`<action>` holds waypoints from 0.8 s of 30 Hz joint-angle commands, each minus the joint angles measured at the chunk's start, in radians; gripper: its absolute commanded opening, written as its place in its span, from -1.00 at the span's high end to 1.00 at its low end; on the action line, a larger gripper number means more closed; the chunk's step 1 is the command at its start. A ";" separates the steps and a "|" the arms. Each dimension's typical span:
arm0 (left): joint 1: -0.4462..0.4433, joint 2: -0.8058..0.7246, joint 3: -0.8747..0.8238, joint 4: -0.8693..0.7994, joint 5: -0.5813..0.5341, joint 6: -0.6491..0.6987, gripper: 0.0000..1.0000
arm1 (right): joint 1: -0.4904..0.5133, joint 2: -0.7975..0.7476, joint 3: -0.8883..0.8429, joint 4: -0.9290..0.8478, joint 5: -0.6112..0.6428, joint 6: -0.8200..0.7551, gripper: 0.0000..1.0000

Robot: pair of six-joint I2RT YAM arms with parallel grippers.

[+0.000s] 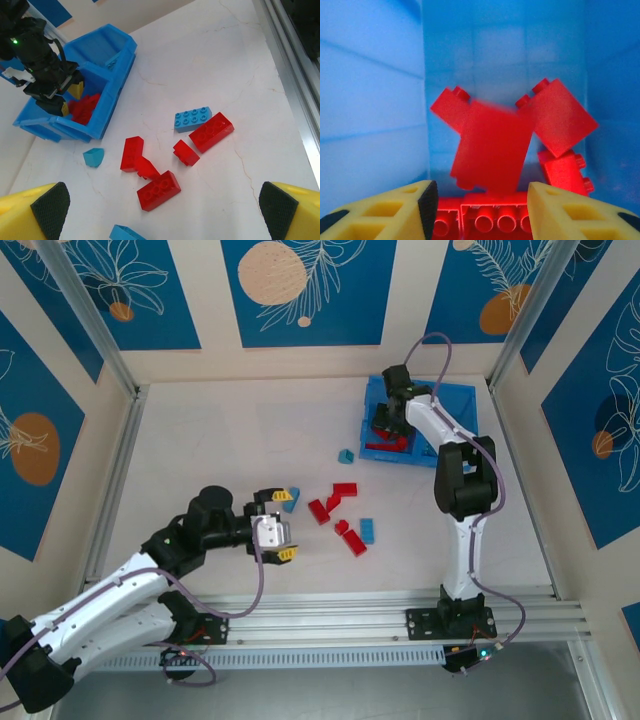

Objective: Sort the legos into containers by color

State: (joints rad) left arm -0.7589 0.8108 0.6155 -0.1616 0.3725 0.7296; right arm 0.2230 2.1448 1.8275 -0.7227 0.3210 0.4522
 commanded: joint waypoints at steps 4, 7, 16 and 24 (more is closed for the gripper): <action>0.018 0.051 0.020 0.027 0.015 -0.050 -1.00 | 0.008 -0.185 0.012 -0.095 -0.006 -0.010 -0.11; 0.040 0.109 0.061 0.059 0.012 -0.136 -1.00 | 0.011 -0.344 -0.098 -0.082 -0.039 0.002 -0.11; 0.039 0.572 0.468 -0.002 -0.188 -0.623 -1.00 | 0.082 -0.992 -0.558 -0.066 -0.245 0.075 -0.34; 0.075 1.010 0.771 0.003 -0.106 -0.192 -0.97 | 0.104 -1.337 -0.626 -0.313 -0.256 0.135 -0.48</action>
State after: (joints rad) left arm -0.7151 1.7382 1.3216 -0.1417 0.2344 0.3370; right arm 0.3206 0.8604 1.2160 -0.9119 0.1005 0.5495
